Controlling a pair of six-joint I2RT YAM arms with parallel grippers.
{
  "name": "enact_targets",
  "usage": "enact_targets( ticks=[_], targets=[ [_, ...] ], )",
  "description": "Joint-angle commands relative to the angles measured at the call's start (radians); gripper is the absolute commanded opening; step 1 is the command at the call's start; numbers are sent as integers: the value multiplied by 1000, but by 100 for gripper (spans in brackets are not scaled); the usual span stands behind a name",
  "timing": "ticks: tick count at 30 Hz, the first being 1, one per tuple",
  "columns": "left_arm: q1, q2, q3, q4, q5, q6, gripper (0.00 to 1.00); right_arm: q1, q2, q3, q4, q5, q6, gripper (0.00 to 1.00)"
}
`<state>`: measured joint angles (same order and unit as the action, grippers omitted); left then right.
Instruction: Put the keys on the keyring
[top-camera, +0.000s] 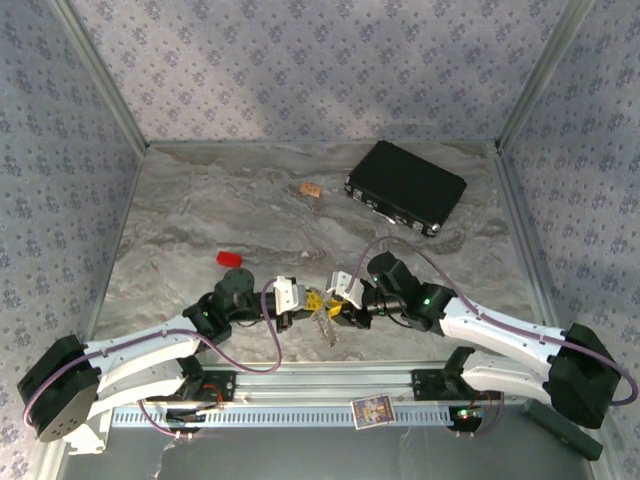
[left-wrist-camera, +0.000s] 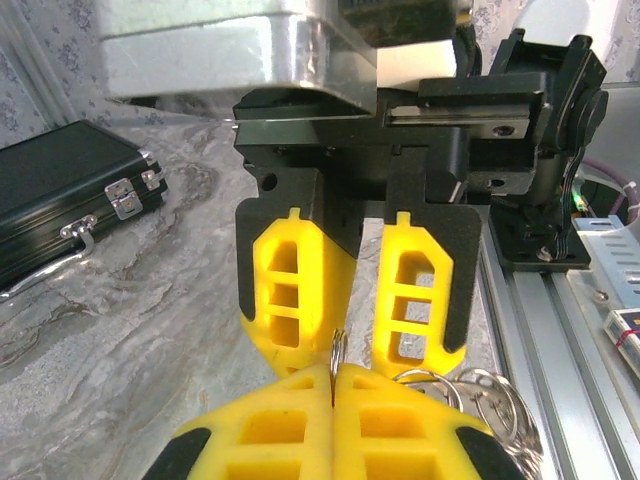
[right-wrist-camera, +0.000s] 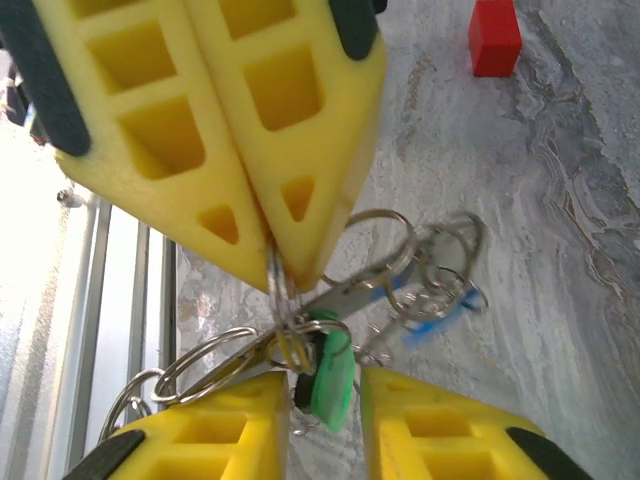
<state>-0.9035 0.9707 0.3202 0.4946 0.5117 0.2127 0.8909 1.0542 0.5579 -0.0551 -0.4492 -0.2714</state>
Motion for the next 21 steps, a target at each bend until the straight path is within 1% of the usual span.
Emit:
enact_targets(
  ticks=[1, 4, 7, 10, 15, 17, 21],
  targets=[
    [0, 2, 20, 42, 25, 15, 0, 6, 11, -18, 71, -32, 28, 30],
    [-1, -1, 19, 44, 24, 13, 0, 7, 22, -27, 104, -35, 42, 31],
    [0, -5, 17, 41, 22, 12, 0, 8, 34, -32, 119, -26, 43, 30],
    [0, -12, 17, 34, 21, 15, 0, 6, 35, -30, 109, -21, 39, 25],
    [-1, -21, 11, 36, 9, 15, 0, 3, -9, -9, 53, 3, 16, 13],
    [0, -21, 10, 38, 8, 16, 0, 1, -28, 5, 32, 6, 5, 10],
    [0, -20, 13, 32, 6, 21, 0, 2, -52, 30, -5, 18, -8, 9]
  ],
)
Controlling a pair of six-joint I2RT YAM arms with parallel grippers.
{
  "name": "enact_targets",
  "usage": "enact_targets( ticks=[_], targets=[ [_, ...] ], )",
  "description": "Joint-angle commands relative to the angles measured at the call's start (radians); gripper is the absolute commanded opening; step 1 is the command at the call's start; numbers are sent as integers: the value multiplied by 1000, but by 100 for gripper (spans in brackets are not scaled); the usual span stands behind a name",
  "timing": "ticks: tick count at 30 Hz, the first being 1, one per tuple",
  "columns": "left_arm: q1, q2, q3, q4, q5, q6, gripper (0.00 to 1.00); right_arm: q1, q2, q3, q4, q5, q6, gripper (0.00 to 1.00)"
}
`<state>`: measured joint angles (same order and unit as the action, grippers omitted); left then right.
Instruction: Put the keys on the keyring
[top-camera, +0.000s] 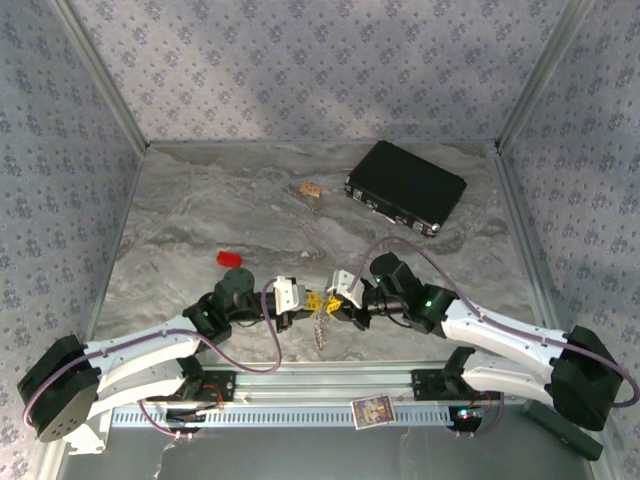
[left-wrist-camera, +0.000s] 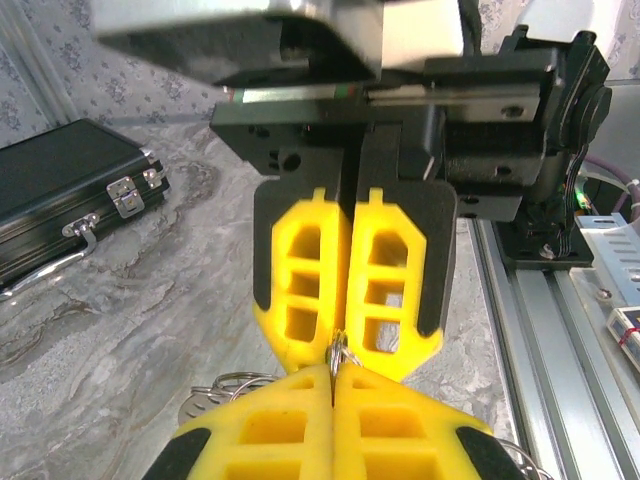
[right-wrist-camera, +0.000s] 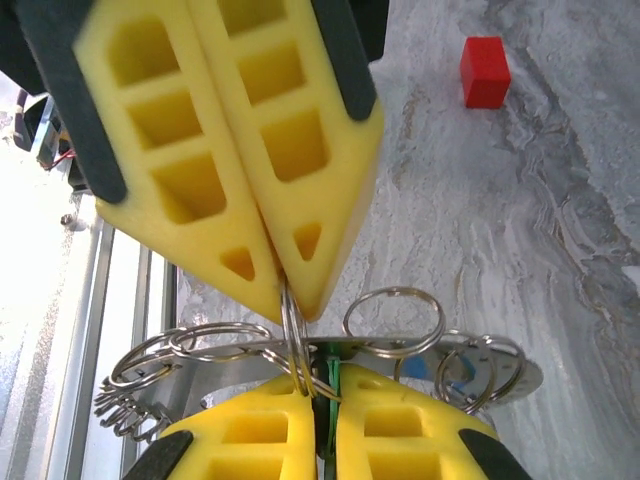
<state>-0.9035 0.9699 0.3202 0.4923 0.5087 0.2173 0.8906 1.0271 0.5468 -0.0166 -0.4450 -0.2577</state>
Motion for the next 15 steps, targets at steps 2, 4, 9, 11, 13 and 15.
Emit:
enact_targets(
  ticks=[2, 4, 9, 11, 13, 15],
  targets=[
    [0, -19, 12, 27, 4, 20, 0, 2, -38, 49, -58, 19, -28, 8],
    [0, -19, 12, 18, -2, 25, 0, 2, -51, 56, -77, 27, -34, 7],
    [0, -26, 13, -4, -27, 37, 0, 1, -77, 81, -171, 63, -56, 4],
    [0, -27, 18, -21, -36, 46, 0, 0, -87, 92, -210, 83, -64, 2],
    [0, -27, 27, -49, -48, 53, 0, 1, -95, 103, -235, 101, -70, 0],
    [0, -22, 31, -57, -57, 55, 0, 0, -93, 123, -259, 111, -88, 0]
  ],
)
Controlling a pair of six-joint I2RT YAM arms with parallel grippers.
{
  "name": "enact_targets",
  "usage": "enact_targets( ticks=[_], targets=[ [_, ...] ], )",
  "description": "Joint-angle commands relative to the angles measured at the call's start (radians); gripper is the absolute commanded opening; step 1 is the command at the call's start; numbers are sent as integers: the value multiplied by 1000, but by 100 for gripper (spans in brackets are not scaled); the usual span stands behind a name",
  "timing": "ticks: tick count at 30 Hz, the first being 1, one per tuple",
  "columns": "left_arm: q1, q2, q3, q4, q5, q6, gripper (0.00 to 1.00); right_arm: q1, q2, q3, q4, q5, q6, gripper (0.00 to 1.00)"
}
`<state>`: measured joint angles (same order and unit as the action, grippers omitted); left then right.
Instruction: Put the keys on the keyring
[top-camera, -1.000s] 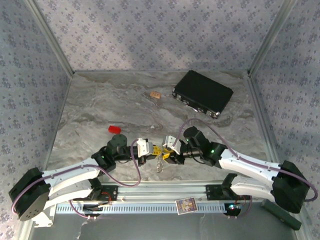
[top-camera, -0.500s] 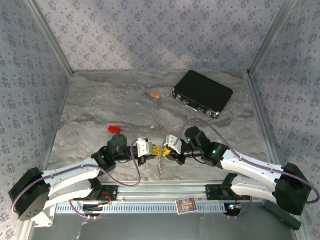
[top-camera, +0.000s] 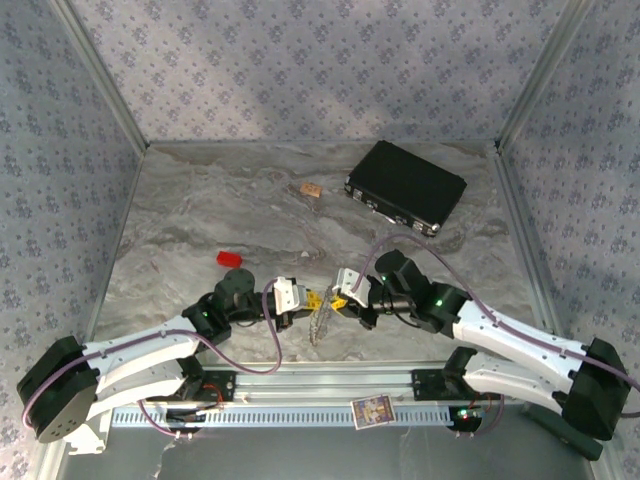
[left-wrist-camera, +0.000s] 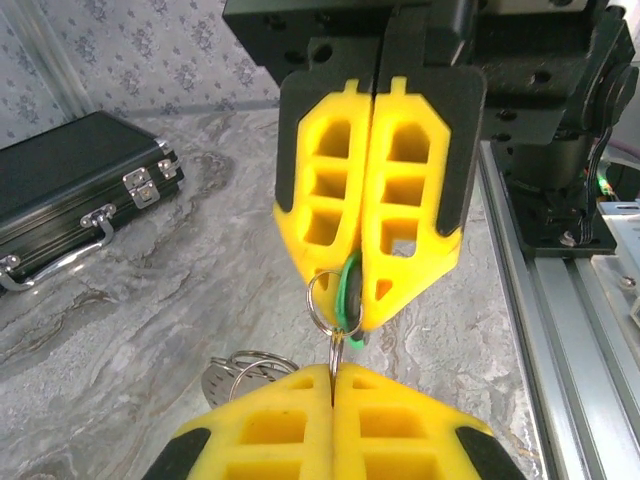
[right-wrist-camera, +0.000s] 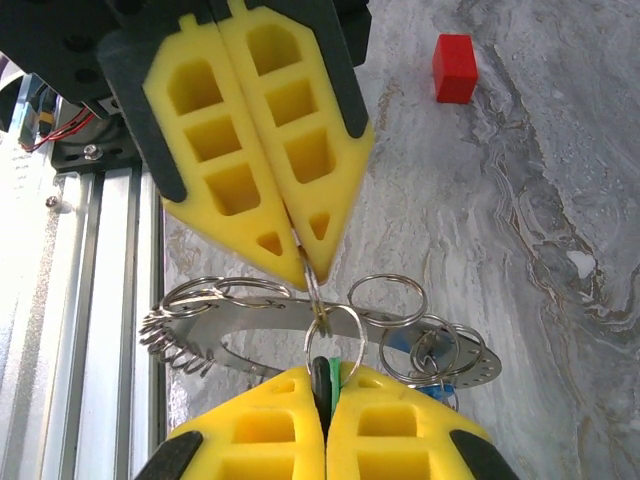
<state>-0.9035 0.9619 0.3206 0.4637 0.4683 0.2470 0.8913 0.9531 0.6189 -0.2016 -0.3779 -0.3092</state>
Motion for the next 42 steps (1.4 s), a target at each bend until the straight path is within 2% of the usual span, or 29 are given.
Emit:
enact_targets(
  ticks=[1, 3, 5, 8, 13, 18, 19, 23, 27, 33, 42],
  targets=[
    [-1, -15, 30, -26, -20, 26, 4, 0, -16, 68, -87, 45, -46, 0],
    [-1, -20, 30, -20, -36, 26, 15, 1, -3, 111, -120, 43, -60, 0],
    [-1, -31, 27, -10, -58, 24, 35, 7, 9, 149, -145, 48, -72, 0],
    [-1, -94, 17, 23, -146, -8, 48, 22, 29, 198, -172, 72, -85, 0],
    [0, -298, -9, 38, -500, -80, 56, 51, 103, 275, -179, 89, -113, 0],
    [27, -463, 31, -167, -970, -167, 71, 92, 239, 380, -82, 56, -140, 0],
    [52, -482, 37, -216, -1021, -192, 73, 98, 272, 399, -53, 48, -137, 0],
    [208, -572, 51, -404, -1039, -368, 75, 104, 434, 490, 61, 15, -134, 2],
    [293, -660, 21, -427, -1065, -476, 78, 109, 551, 518, 124, -8, -149, 2],
    [317, -695, -2, -439, -1059, -512, 81, 111, 561, 419, -5, 53, -227, 3],
    [322, -668, -40, -438, -1045, -500, 82, 114, 577, 338, -318, 261, -249, 3]
  ],
)
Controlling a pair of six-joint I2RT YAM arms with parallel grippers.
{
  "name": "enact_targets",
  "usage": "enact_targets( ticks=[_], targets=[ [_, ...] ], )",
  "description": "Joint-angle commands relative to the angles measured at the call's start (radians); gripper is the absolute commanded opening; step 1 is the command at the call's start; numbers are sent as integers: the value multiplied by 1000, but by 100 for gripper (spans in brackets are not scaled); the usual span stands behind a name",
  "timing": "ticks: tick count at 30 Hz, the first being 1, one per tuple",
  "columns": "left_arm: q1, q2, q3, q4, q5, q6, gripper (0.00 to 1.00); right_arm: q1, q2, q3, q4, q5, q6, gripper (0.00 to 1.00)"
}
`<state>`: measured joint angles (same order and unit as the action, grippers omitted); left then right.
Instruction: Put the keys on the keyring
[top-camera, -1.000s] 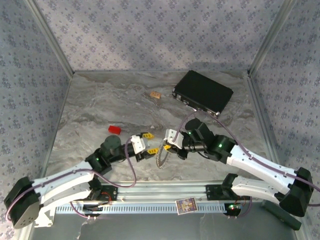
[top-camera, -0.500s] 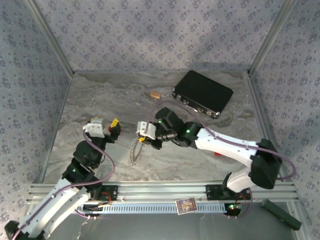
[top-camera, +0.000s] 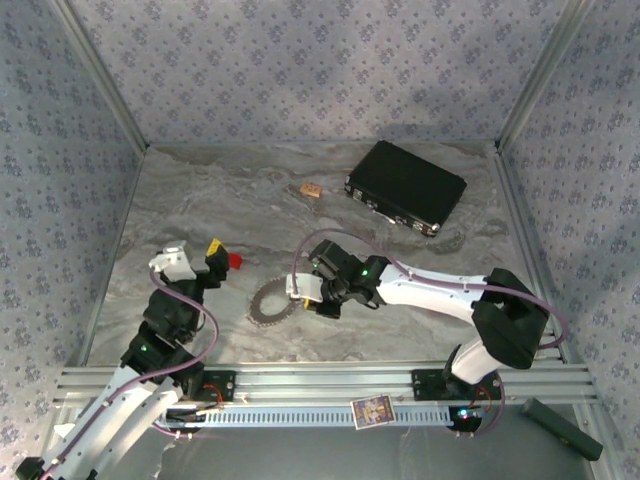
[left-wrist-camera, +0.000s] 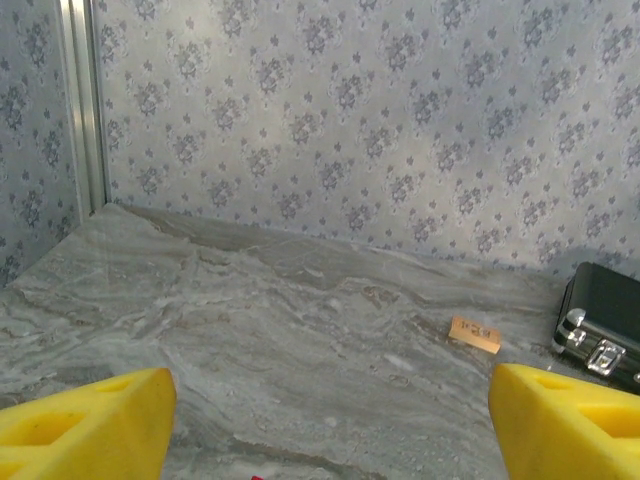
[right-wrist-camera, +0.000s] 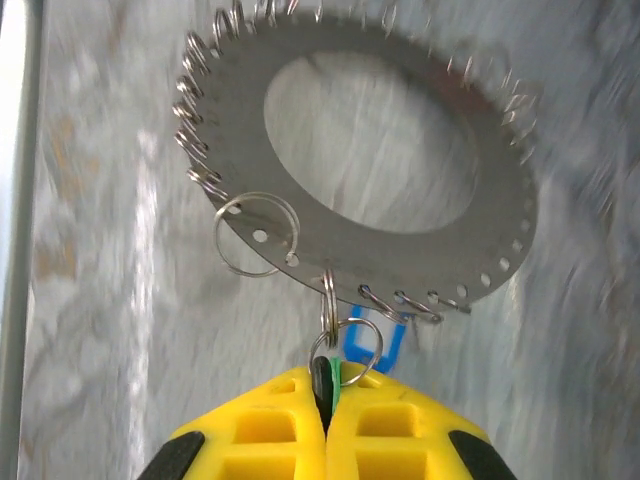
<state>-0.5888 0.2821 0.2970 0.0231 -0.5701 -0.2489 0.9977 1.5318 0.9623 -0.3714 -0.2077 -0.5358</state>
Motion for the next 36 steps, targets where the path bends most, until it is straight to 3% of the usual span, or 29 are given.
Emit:
enact_targets(
  ticks=[1, 6, 13, 18, 23, 26, 28, 31, 33, 36],
  targets=[
    [11, 22, -22, 4, -7, -2, 82, 8, 5, -3, -173, 109, -22, 4],
    [32, 88, -47, 9, -7, -13, 82, 13, 61, 0, -265, 155, -16, 8],
    [46, 177, -20, 35, -7, 23, 83, 6, 115, -4, -315, 122, -11, 25],
    [72, 280, 16, 74, -8, 88, 86, -55, -27, -23, -285, 53, 16, 36],
    [137, 421, 46, 131, -7, 151, 91, -249, -270, -148, -30, -32, 142, 38],
    [204, 502, 43, 199, 56, 185, 93, -374, -397, -253, 173, 85, 227, 43],
    [255, 551, 39, 240, 18, 194, 93, -467, -450, -309, 290, 168, 207, 49],
    [336, 615, 24, 332, 7, 191, 94, -663, -456, -372, 461, 251, 263, 56],
    [387, 669, 10, 399, 83, 189, 94, -792, -420, -401, 534, 240, 350, 56],
    [429, 782, 8, 482, 174, 198, 95, -856, -359, -549, 802, 279, 425, 63]
  ],
)
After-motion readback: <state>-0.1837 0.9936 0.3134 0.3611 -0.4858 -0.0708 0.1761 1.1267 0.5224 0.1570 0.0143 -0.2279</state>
